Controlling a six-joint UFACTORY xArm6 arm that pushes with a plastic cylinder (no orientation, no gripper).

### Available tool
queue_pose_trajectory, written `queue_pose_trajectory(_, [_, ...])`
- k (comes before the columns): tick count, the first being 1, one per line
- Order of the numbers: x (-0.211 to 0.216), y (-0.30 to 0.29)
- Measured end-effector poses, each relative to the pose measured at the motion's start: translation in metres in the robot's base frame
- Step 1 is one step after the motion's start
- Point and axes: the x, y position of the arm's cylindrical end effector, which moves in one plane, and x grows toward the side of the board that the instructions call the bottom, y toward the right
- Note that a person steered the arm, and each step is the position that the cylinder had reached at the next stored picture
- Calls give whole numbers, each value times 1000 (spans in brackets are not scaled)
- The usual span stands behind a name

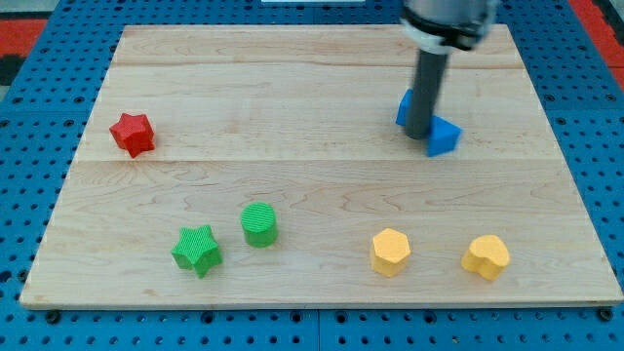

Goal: Push the yellow heart vertically above the hexagon

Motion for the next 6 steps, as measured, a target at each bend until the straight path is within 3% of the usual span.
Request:
queue_pose_trajectory(1, [7,10])
queue_pose_trajectory(3, [144,83])
queue_pose_trajectory(4, [178,53])
queue_pose_trajectory(6, [145,-70])
